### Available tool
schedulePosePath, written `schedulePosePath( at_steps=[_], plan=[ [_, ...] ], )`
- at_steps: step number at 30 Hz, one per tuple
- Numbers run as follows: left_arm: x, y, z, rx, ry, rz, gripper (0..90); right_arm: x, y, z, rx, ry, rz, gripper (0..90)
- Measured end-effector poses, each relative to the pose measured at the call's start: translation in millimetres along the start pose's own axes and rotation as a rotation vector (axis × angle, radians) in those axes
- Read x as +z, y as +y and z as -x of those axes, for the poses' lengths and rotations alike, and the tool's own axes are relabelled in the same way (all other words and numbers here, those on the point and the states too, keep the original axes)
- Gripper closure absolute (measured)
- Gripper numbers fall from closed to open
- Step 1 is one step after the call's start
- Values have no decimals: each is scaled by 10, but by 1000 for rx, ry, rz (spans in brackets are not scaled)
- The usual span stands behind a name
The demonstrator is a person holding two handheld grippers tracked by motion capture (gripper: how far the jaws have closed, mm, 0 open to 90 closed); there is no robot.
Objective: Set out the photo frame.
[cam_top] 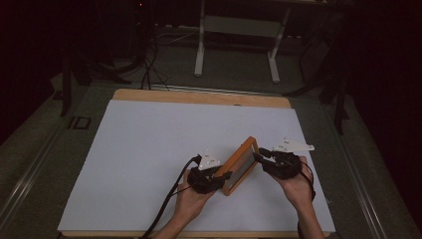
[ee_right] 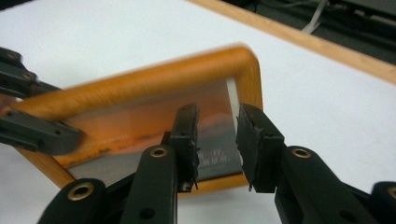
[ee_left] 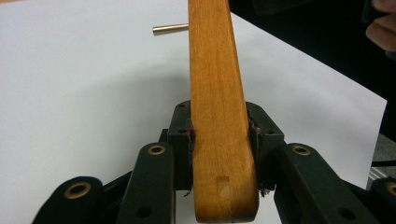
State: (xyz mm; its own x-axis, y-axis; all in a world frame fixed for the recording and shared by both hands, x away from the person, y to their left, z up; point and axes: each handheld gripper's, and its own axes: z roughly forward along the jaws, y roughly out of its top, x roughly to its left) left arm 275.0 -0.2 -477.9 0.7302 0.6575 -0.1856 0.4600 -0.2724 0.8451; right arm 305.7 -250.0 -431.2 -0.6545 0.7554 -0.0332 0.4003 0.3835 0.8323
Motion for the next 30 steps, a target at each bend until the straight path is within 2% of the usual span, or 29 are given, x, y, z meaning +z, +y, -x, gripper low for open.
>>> schedulePosePath(
  at_steps=[5,8,11,13,18,21,23,26,28,30],
  plan=[
    [72,43,105,51,-7,-3,689,-126,16,14,1,-22,67,709],
    [105,56,164,77,-7,-6,690,-172,27,29,14,-40,104,791],
    [126,57,185,91,-12,-10,690,-163,29,49,2,-49,109,897],
    [125,53,194,97,-8,-9,689,-122,20,68,-2,-52,98,898],
    [127,37,188,97,-15,2,683,11,-59,100,9,-51,62,899],
    [138,7,177,89,-36,6,667,38,-86,100,5,-56,57,900],
    [159,-56,160,76,-55,0,589,33,-95,104,11,-51,61,900],
    [164,-167,136,53,-54,5,491,28,-111,112,17,-47,70,900],
    [161,-250,125,33,-55,12,467,24,-120,117,22,-42,74,900],
    [180,-329,123,33,-43,4,459,21,-125,122,27,-38,77,900]
  ],
)
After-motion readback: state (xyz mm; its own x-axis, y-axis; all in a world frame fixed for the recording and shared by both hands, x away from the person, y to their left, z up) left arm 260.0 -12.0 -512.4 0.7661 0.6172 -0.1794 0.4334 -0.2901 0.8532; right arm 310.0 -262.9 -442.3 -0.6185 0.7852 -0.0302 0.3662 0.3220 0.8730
